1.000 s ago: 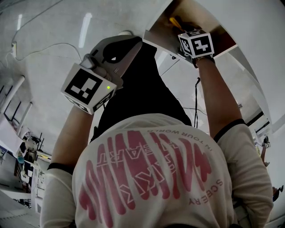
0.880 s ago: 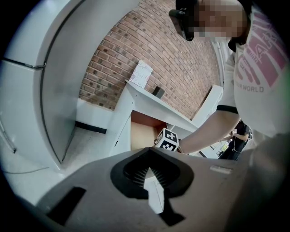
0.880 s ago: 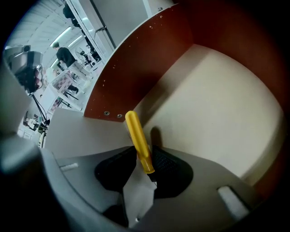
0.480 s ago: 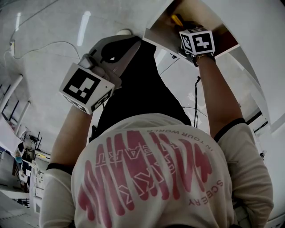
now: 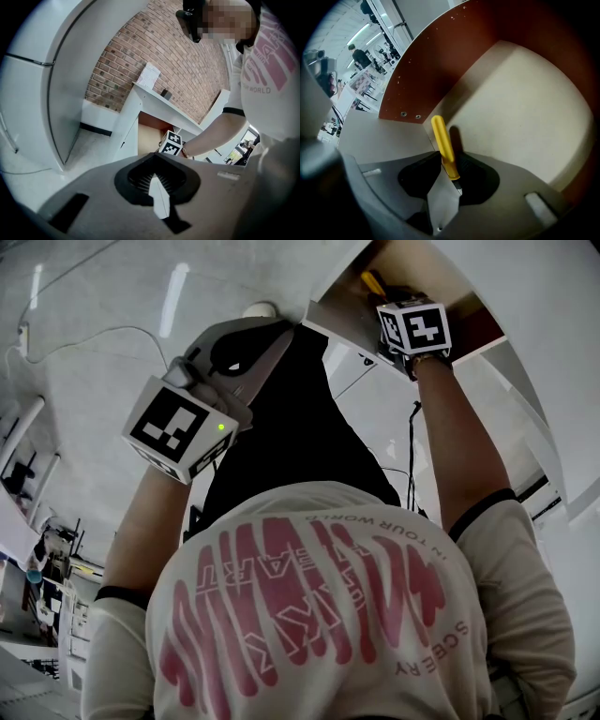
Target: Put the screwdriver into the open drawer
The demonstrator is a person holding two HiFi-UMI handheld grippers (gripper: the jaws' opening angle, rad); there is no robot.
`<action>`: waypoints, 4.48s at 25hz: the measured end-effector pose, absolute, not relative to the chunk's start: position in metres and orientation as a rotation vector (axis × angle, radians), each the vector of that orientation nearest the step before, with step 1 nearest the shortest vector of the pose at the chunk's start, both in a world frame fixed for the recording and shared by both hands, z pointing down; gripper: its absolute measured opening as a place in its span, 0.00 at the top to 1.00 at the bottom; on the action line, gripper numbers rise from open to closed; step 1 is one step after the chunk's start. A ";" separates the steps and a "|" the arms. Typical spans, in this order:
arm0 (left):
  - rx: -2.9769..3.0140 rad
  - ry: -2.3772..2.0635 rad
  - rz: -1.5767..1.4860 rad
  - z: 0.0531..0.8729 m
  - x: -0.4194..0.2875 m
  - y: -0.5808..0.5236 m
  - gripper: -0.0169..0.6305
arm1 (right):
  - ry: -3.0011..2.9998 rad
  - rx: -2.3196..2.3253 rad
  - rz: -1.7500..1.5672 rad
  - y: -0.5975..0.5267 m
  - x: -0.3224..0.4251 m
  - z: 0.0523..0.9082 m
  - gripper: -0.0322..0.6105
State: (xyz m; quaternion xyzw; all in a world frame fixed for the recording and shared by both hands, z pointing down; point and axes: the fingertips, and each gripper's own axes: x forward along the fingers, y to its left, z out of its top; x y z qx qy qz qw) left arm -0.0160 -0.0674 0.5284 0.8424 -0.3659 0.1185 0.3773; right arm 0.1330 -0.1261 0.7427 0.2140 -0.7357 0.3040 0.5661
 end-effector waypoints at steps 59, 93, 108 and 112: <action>2.162 -0.953 0.325 0.502 -0.040 -0.058 0.97 | -1.651 0.419 0.636 -0.096 0.135 0.727 0.73; 2.620 -0.818 0.398 0.275 0.006 -0.110 0.97 | -2.171 1.235 0.614 -0.147 0.107 0.337 0.93; 2.624 -0.993 0.116 0.151 -0.004 -0.125 0.97 | -2.700 1.466 0.290 -0.143 0.091 0.115 0.93; 2.622 -1.045 0.084 0.139 -0.001 -0.116 0.97 | -2.769 1.441 0.260 -0.135 0.095 0.097 0.93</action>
